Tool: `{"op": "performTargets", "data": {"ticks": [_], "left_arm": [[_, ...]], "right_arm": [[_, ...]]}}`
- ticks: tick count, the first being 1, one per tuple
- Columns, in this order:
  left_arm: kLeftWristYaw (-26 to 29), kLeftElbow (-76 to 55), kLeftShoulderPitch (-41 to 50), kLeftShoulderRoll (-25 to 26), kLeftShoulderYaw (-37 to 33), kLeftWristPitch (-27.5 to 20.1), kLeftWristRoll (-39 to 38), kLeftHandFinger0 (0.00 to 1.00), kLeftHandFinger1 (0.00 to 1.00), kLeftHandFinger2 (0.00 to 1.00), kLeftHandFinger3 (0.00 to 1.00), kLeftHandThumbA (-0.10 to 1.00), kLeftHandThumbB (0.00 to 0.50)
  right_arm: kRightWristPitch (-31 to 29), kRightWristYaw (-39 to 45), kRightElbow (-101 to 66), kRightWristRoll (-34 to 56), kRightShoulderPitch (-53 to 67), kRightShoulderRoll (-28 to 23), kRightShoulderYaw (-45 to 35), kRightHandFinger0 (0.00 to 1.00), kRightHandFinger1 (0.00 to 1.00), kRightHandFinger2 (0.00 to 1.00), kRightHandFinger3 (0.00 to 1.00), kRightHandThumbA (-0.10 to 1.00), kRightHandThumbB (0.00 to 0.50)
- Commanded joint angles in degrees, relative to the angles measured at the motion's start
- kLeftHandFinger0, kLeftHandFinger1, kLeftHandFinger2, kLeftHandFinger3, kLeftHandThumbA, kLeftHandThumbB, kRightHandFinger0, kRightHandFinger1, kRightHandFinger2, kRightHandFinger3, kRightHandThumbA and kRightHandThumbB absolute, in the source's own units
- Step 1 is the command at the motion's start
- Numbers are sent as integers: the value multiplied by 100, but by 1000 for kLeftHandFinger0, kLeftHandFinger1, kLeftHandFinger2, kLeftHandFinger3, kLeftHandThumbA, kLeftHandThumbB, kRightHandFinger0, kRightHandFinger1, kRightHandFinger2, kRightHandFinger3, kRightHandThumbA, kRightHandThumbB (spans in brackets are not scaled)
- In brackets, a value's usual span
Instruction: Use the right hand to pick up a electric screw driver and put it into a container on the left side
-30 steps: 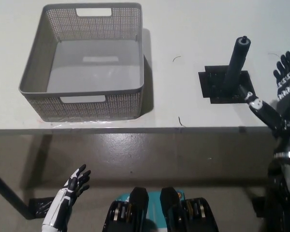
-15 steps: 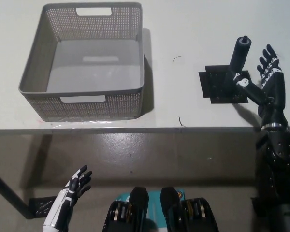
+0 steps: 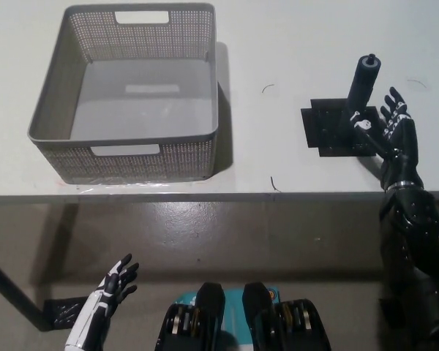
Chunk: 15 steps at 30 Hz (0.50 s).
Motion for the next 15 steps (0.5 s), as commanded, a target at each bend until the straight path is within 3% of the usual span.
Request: {"op": "performTargets", "data": {"ticks": [1,4,7,12,15], "left_arm": [[-103,-163,-23,38,28,-139,-124,1000,1000,1000,1000,1000,0],[-94,-151,-30,39,17,-136,-102,1000,1000,1000,1000,1000,0],[-63,-181,-37,37,-6,-113,-35,1000,1000,1000,1000,1000,3],[-65,-167,-42,50,-17,-132,-17,1000,1000,1000,1000,1000,0],[-75,-149,-78,75,-13,-145,-26,1000,1000,1000,1000,1000,0]], "right_arm": [[-351,-70,208,82,-567,-136,0,1000,1000,1000,1000,1000,360],[-427,-158,479,-29,-727,-166,76,1000,1000,1000,1000,1000,335],[-460,-156,757,-92,-894,-201,157,1000,1000,1000,1000,1000,349],[-563,-315,1185,-250,-1136,-221,347,1000,1000,1000,1000,1000,439],[-640,-326,1412,-194,-1307,-176,389,1000,1000,1000,1000,1000,408]]}}
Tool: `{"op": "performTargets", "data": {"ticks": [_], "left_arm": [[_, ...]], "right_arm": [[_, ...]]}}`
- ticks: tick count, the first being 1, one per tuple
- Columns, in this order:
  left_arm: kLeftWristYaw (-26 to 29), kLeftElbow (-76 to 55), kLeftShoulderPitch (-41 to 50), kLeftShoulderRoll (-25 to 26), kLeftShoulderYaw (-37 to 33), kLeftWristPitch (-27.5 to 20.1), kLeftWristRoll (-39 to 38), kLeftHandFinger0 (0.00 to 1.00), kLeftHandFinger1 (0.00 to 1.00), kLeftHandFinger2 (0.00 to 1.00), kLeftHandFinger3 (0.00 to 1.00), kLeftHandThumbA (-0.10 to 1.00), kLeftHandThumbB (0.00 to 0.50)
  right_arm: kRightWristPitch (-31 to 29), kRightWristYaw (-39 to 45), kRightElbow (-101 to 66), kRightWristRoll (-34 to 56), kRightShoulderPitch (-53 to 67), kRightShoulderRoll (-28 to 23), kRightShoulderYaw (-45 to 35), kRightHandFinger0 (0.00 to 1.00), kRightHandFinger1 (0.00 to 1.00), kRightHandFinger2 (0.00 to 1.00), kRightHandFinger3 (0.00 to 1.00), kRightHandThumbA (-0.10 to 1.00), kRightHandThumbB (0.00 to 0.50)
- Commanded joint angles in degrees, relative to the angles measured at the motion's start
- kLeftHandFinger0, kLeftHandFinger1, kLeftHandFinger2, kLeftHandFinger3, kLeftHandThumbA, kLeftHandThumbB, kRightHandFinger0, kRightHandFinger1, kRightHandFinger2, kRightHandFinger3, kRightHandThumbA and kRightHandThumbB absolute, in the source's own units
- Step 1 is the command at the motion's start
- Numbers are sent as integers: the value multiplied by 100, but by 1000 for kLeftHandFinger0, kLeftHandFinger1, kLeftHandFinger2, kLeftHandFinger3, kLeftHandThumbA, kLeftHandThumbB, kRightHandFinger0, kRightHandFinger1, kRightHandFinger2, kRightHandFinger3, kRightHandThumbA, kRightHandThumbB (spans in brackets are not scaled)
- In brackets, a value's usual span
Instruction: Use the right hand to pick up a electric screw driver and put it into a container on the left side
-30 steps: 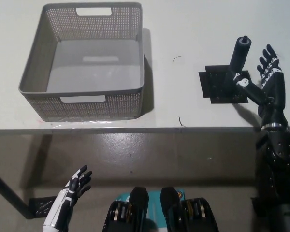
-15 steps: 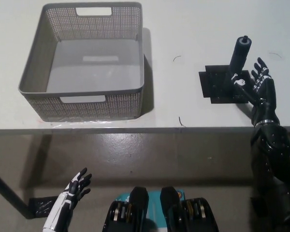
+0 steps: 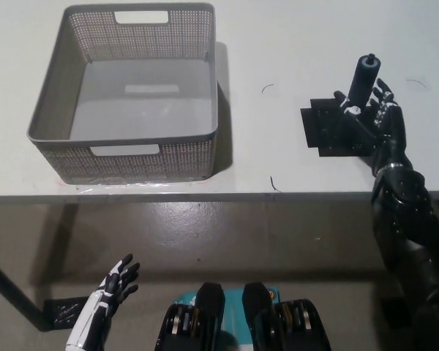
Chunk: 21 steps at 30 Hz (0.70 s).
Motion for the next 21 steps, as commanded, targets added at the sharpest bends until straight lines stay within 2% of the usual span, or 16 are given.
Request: {"op": "performTargets", "data": {"ticks": [1,6,10,11,12,13,14,15,16,17,19,21], "left_arm": [[-79,-156,-79,86,13,-145,9,1000,1000,1000,1000,1000,0],[-75,-155,-92,93,9,-139,13,1000,1000,1000,1000,1000,5],[-94,-175,-69,87,20,-106,-52,1000,1000,1000,1000,1000,10],[-91,-177,-70,88,16,-109,-43,1000,1000,1000,1000,1000,10],[-96,-184,-53,90,4,-117,-31,1000,1000,1000,1000,1000,10],[-91,-193,-49,85,4,-120,-31,1000,1000,1000,1000,1000,10],[-93,-204,-49,89,7,-114,-38,1000,1000,1000,1000,1000,9],[-98,-210,-46,98,9,-116,-41,1000,1000,1000,1000,1000,7],[-100,-212,-51,112,15,-123,-40,1000,1000,1000,1000,1000,5],[-95,-216,-54,118,20,-122,-37,1000,1000,1000,1000,1000,5],[-115,-246,-97,138,53,-76,-109,1000,1000,1000,1000,1000,3],[-102,-258,-113,149,63,-46,-106,1000,1000,1000,1000,1000,3]], "right_arm": [[-430,-186,264,-109,-625,-42,129,1000,1000,1000,1000,1000,411],[-437,-308,553,-189,-867,-17,269,1000,1000,1000,1000,1000,400],[-499,-467,944,-200,-1107,-29,374,1000,1000,1000,1000,1000,455],[-367,-777,1157,-121,-1268,-14,280,1000,1000,968,1000,736,476],[-271,-1038,1277,-93,-1361,-9,239,693,728,844,1000,729,495],[-96,-1324,1405,-124,-1473,-23,248,360,361,433,737,473,395],[-91,-1468,1543,-10,-1577,-36,146,102,69,116,232,120,296],[-67,-1499,1609,5,-1621,-51,145,4,13,196,106,-83,254],[58,-1510,1691,-107,-1672,-86,258,0,42,322,135,-99,197],[127,-1485,1734,-177,-1693,-110,338,0,63,374,178,-100,181],[58,-1433,1777,-98,-1735,-94,304,0,85,511,417,-100,165],[44,-1452,1798,-101,-1759,-70,320,0,101,545,462,-100,179]]}}
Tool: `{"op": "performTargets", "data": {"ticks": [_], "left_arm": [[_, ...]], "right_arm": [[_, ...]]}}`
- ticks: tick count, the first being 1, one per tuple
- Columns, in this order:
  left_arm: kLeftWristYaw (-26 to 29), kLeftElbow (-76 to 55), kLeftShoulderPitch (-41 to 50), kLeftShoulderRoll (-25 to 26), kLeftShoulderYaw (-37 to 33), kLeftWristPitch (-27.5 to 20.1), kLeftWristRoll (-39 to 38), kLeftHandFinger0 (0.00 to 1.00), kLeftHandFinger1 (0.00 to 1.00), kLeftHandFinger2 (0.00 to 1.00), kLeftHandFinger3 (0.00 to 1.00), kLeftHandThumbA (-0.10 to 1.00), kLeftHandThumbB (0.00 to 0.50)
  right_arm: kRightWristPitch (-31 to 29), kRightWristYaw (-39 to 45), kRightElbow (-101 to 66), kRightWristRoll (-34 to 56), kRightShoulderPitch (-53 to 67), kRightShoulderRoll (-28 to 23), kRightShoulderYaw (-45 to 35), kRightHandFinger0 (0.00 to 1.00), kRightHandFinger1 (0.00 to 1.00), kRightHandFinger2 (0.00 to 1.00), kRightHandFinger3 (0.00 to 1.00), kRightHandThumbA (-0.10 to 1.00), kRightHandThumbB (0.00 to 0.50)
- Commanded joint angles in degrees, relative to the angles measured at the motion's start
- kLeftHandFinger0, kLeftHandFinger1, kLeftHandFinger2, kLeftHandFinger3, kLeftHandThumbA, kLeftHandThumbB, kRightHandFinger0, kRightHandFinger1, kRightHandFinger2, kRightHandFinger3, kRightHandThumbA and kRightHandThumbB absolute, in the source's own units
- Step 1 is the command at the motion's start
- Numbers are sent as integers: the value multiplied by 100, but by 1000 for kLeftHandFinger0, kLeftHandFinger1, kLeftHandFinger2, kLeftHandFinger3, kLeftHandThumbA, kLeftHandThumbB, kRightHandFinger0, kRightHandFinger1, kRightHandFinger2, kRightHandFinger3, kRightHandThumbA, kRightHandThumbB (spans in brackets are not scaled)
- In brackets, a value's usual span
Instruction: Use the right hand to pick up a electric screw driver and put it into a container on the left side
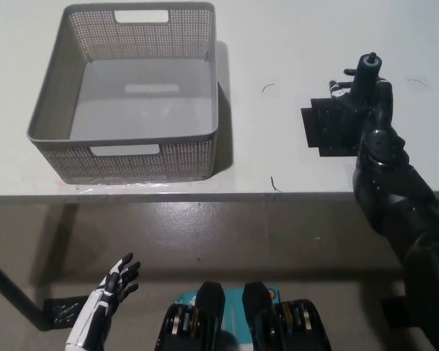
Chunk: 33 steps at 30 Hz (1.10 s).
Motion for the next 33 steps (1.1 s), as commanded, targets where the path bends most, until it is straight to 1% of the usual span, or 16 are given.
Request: {"op": "performTargets", "data": {"ticks": [1,4,6,8,10,11,15,17,22,25,26,27,29,30,31,33], "left_arm": [[-95,-196,-101,110,80,-78,-90,1000,1000,1000,1000,1000,0],[-103,-169,-108,98,84,-102,-132,1000,1000,1000,1000,1000,14],[-127,-181,-74,120,71,-102,-136,1000,1000,1000,1000,1000,13],[-110,-181,-78,115,78,-91,-135,1000,1000,1000,1000,1000,21],[-94,-183,-85,118,87,-89,-120,1000,1000,1000,1000,1000,23],[-86,-168,-93,114,88,-115,-106,1000,1000,1000,1000,1000,9],[-74,-141,-97,108,92,-147,-86,1000,1000,1000,1000,1000,17],[-85,-128,-102,108,89,-143,-94,1000,1000,1000,1000,1000,18],[-71,-129,-97,110,82,-162,-31,1000,1000,1000,1000,1000,2],[-79,-130,-101,102,96,-132,-62,1000,1000,1000,1000,1000,11],[-89,-147,-97,107,99,-88,-75,1000,1000,1000,1000,1000,17],[-89,-163,-83,104,102,-82,-76,1000,1000,1000,1000,1000,16],[-83,-151,-74,100,101,-131,-53,1000,1000,1000,1000,1000,11],[-79,-142,-73,96,100,-136,-48,1000,1000,1000,1000,1000,10],[-66,-137,-72,83,100,-129,-39,1000,1000,1000,1000,1000,12],[-72,-136,-58,82,95,-127,-37,1000,1000,1000,1000,1000,18]], "right_arm": [[-100,-295,14,-70,-404,-42,77,0,86,523,447,-100,192],[-162,-296,-3,-71,-379,3,98,0,64,496,433,-100,192],[-178,-337,-15,-98,-337,16,130,0,79,514,472,-100,181],[-198,-382,-25,-113,-344,20,159,0,105,558,552,-100,166],[-198,-378,-24,-85,-367,24,151,0,113,568,559,-100,155],[-214,-385,-29,-74,-385,24,145,0,132,589,571,-100,155],[-223,-465,-53,-63,-470,42,135,0,153,604,579,-100,152],[-251,-561,-71,-132,-515,47,194,0,154,603,632,-100,147],[-442,-675,-243,-184,-686,83,265,0,125,563,603,-100,153],[-493,-715,-384,-225,-805,125,333,0,78,525,567,-100,127],[-588,-693,-456,-243,-828,138,366,0,47,498,571,-100,127],[-652,-796,-552,-367,-869,153,475,0,51,500,594,-100,130],[-650,-753,-815,-363,-946,196,524,0,56,500,589,-100,125],[-632,-765,-869,-369,-951,210,531,0,90,512,594,-100,138],[-618,-784,-1099,-412,-965,262,560,0,85,495,585,-100,145],[-552,-725,-1419,-404,-981,356,568,0,32,482,582,-100,137]]}}
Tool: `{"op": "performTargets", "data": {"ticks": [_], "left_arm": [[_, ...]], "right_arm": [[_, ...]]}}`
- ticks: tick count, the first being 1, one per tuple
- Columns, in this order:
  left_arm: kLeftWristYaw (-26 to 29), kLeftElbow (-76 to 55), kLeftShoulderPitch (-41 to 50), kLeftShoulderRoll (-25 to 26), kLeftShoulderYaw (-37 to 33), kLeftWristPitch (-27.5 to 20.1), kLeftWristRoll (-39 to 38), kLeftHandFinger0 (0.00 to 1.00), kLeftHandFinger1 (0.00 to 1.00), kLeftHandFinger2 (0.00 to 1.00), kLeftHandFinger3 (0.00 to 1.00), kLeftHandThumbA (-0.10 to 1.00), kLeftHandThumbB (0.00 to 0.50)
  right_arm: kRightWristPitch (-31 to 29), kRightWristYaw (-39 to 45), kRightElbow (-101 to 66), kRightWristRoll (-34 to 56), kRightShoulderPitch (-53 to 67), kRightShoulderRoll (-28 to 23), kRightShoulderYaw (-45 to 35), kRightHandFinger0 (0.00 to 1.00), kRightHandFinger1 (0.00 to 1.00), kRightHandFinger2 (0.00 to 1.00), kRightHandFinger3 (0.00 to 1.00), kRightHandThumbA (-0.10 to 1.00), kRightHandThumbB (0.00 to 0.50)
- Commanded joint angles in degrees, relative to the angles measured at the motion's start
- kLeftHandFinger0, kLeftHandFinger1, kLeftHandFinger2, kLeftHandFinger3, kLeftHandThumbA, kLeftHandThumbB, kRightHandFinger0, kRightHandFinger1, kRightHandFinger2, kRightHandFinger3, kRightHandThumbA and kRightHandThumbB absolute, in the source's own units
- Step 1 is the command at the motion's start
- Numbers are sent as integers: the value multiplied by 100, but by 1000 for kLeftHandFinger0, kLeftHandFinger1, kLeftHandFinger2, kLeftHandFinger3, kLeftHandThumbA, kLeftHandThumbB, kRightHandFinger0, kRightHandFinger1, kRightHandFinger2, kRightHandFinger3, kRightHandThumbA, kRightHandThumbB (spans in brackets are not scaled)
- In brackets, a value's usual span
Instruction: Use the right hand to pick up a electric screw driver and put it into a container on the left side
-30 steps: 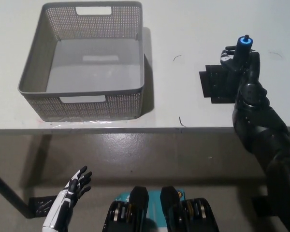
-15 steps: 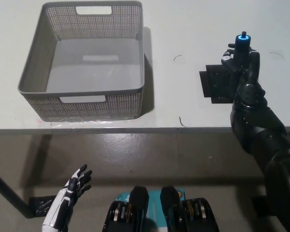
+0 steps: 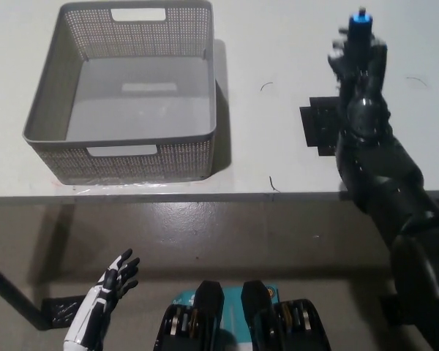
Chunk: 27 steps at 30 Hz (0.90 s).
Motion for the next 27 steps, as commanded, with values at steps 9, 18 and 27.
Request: {"op": "performTargets", "data": {"ticks": [9,18,27], "left_arm": [[-21,-181,50,101,53,-76,73,1000,1000,1000,1000,1000,35],[11,-114,14,132,29,-136,223,1000,1000,1000,1000,1000,30],[-65,-222,11,138,-4,-17,169,1000,1000,1000,1000,1000,40]], "right_arm": [[-323,-44,-968,-218,-815,449,120,0,181,570,607,-100,149],[-193,-71,-895,-254,-1153,943,162,0,173,602,690,-100,119],[-97,-110,-717,-287,-1445,1637,227,0,44,520,689,-100,128]]}}
